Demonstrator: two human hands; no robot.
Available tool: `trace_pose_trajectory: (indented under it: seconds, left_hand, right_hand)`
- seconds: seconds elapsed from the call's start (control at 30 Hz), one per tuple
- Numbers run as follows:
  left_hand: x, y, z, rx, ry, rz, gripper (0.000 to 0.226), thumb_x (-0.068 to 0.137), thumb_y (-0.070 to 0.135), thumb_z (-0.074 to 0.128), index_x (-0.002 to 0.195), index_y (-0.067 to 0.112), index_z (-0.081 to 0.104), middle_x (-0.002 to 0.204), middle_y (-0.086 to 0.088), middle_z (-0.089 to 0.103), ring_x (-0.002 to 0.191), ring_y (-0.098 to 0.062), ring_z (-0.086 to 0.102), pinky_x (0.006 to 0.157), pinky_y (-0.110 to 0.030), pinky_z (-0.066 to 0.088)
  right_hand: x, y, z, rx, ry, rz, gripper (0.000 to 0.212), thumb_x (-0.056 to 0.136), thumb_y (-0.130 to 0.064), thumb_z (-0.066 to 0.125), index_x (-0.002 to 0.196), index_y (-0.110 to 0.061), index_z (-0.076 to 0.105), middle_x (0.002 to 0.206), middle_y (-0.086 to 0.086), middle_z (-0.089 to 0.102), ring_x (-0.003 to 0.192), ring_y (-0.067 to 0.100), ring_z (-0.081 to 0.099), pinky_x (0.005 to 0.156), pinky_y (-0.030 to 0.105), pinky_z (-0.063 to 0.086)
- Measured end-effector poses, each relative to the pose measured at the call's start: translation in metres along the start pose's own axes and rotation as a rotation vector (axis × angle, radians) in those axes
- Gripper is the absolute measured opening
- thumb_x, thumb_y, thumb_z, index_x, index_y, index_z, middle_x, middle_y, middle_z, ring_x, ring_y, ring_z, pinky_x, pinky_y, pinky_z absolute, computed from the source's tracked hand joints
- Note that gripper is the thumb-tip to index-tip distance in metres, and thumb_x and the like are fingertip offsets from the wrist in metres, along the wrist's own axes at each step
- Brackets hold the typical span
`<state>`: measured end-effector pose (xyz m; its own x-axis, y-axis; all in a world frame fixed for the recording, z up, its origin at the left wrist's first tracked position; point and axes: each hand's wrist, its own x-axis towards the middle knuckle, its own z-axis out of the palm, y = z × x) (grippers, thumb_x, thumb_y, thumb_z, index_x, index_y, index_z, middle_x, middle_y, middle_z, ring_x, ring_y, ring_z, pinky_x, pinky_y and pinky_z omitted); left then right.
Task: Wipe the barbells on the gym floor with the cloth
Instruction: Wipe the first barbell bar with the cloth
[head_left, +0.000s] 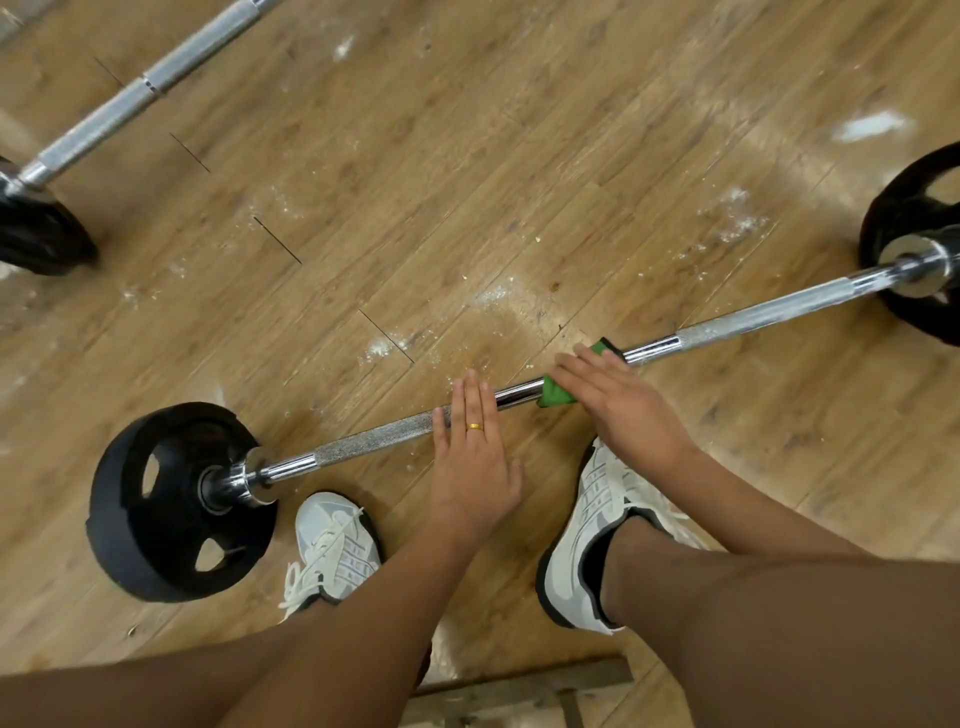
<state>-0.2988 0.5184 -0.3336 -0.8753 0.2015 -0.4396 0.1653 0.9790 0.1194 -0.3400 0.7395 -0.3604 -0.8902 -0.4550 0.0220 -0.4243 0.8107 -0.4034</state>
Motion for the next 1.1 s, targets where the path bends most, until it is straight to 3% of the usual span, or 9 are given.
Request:
trace_pose_trajectory:
  seconds: [0.1, 0.27, 0.43, 0.6, 0.77, 0.93, 1.1]
  left_hand:
    - [0.001, 0.0, 0.0, -0.01, 0.011, 0.0, 0.095, 0.098, 0.048, 0.039, 0.155, 0.0, -0.02, 0.162, -0.018, -0.03, 0.15, -0.032, -0.027, 0.124, -0.055, -0.004]
    - [0.006, -0.002, 0.002, -0.013, 0.019, -0.001, 0.096, 0.097, 0.051, 0.041, 0.156, 0.0, -0.017, 0.164, -0.017, -0.025, 0.151, -0.032, -0.025, 0.123, -0.055, -0.006]
    - [0.012, -0.005, -0.002, -0.025, 0.011, -0.008, 0.096, 0.096, 0.05, 0.04, 0.156, 0.001, -0.018, 0.163, -0.016, -0.027, 0.151, -0.031, -0.026, 0.123, -0.054, -0.007]
    - [0.021, -0.01, -0.005, -0.008, 0.002, -0.001, 0.098, 0.095, 0.05, 0.043, 0.156, 0.001, -0.018, 0.164, -0.017, -0.025, 0.151, -0.031, -0.026, 0.122, -0.054, -0.007]
    - [0.033, -0.015, -0.013, -0.02, 0.003, 0.004, 0.098, 0.094, 0.049, 0.044, 0.156, 0.002, -0.016, 0.165, -0.017, -0.022, 0.153, -0.031, -0.021, 0.123, -0.054, -0.006]
    - [0.045, -0.022, -0.019, -0.013, 0.006, 0.017, 0.098, 0.094, 0.049, 0.045, 0.157, 0.002, -0.014, 0.166, -0.017, -0.018, 0.153, -0.03, -0.019, 0.124, -0.055, -0.002]
    - [0.06, -0.028, -0.028, -0.008, 0.035, 0.026, 0.101, 0.094, 0.051, 0.047, 0.157, 0.002, -0.013, 0.166, -0.016, -0.017, 0.153, -0.03, -0.018, 0.125, -0.052, -0.001]
  right_hand:
    - [0.005, -0.003, -0.002, 0.018, 0.078, 0.17, 0.073, 0.075, 0.021, 0.066, 0.141, -0.008, 0.054, 0.144, 0.011, 0.056, 0.139, 0.033, 0.045, 0.122, 0.041, 0.018]
    - [0.013, -0.021, 0.005, 0.01, 0.001, -0.025, 0.076, 0.074, 0.019, 0.061, 0.144, -0.009, 0.053, 0.148, 0.009, 0.052, 0.142, 0.032, 0.042, 0.121, 0.045, 0.02]
    - [0.028, -0.012, 0.0, 0.033, 0.056, 0.203, 0.059, 0.087, 0.011, 0.06, 0.141, -0.01, 0.051, 0.145, 0.009, 0.055, 0.143, 0.031, 0.041, 0.121, 0.041, 0.017]
    - [0.032, -0.018, 0.007, 0.013, 0.042, 0.071, 0.057, 0.087, 0.01, 0.061, 0.141, -0.008, 0.055, 0.145, 0.01, 0.055, 0.141, 0.032, 0.044, 0.121, 0.044, 0.022]
    - [0.045, -0.013, 0.002, 0.019, 0.068, 0.227, 0.055, 0.09, 0.007, 0.058, 0.142, -0.008, 0.053, 0.145, 0.011, 0.055, 0.14, 0.033, 0.043, 0.121, 0.047, 0.022]
    - [0.05, -0.01, 0.006, -0.003, 0.035, 0.047, 0.066, 0.086, 0.013, 0.058, 0.146, -0.012, 0.049, 0.151, 0.008, 0.05, 0.144, 0.031, 0.039, 0.122, 0.042, 0.017]
    - [0.065, -0.003, 0.001, 0.046, 0.091, 0.22, 0.058, 0.089, 0.011, 0.052, 0.144, -0.009, 0.051, 0.148, 0.012, 0.052, 0.142, 0.036, 0.04, 0.121, 0.048, 0.017]
